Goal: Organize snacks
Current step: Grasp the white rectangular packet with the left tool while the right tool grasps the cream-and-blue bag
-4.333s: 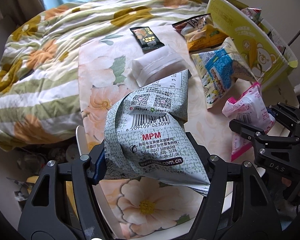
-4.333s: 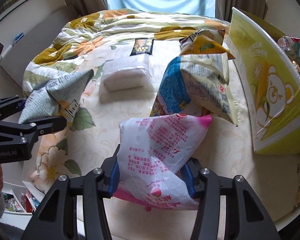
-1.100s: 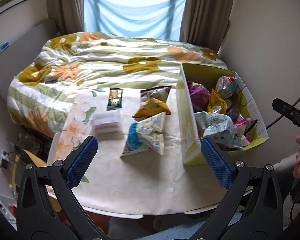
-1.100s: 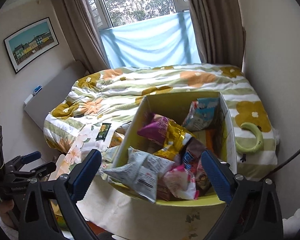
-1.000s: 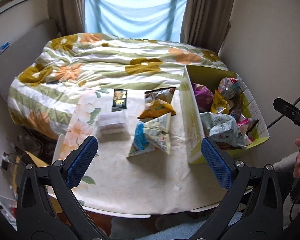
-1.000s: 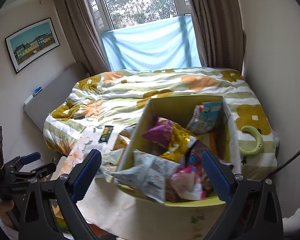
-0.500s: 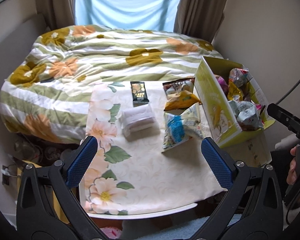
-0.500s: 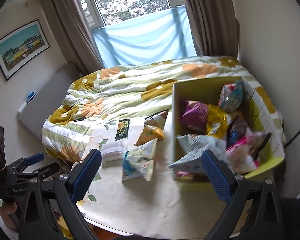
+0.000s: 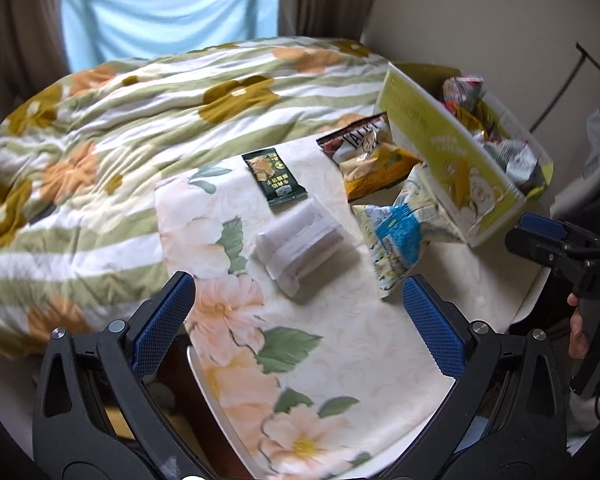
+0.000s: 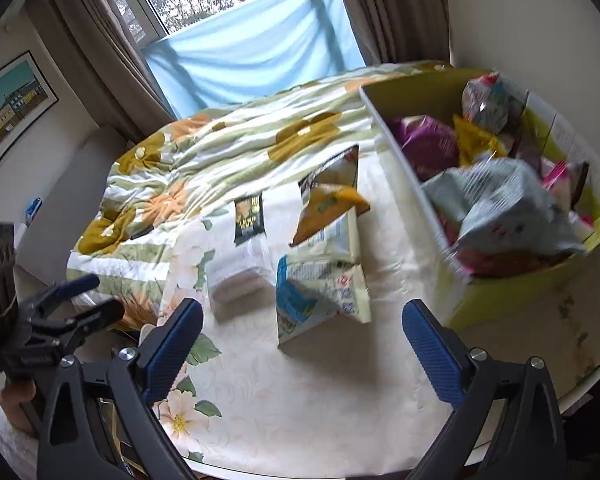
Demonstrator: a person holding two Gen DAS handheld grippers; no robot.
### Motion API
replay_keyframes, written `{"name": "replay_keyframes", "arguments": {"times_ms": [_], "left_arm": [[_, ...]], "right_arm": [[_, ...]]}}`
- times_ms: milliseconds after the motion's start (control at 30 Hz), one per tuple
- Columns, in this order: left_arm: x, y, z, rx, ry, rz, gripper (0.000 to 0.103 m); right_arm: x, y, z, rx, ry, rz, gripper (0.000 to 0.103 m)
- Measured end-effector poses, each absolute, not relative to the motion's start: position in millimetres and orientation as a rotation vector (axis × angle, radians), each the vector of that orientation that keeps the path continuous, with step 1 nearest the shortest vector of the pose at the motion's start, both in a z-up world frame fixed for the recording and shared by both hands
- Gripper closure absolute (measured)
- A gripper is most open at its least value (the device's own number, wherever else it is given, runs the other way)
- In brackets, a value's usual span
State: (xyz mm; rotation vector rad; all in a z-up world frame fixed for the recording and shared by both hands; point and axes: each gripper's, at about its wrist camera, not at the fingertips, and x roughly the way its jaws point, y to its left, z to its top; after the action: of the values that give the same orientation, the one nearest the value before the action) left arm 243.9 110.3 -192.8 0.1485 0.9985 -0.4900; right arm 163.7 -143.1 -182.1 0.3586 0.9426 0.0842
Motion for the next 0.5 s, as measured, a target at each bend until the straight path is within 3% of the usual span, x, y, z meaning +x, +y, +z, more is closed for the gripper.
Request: {"name": "replay_keyframes", "arguments": {"times_ms": [500], "left_arm": [[317,55,-290,0.398,1.077,-0.648,0.001]], "right_arm": [[191,-124,-271,0.375,1.013,0.002,0.004]]}}
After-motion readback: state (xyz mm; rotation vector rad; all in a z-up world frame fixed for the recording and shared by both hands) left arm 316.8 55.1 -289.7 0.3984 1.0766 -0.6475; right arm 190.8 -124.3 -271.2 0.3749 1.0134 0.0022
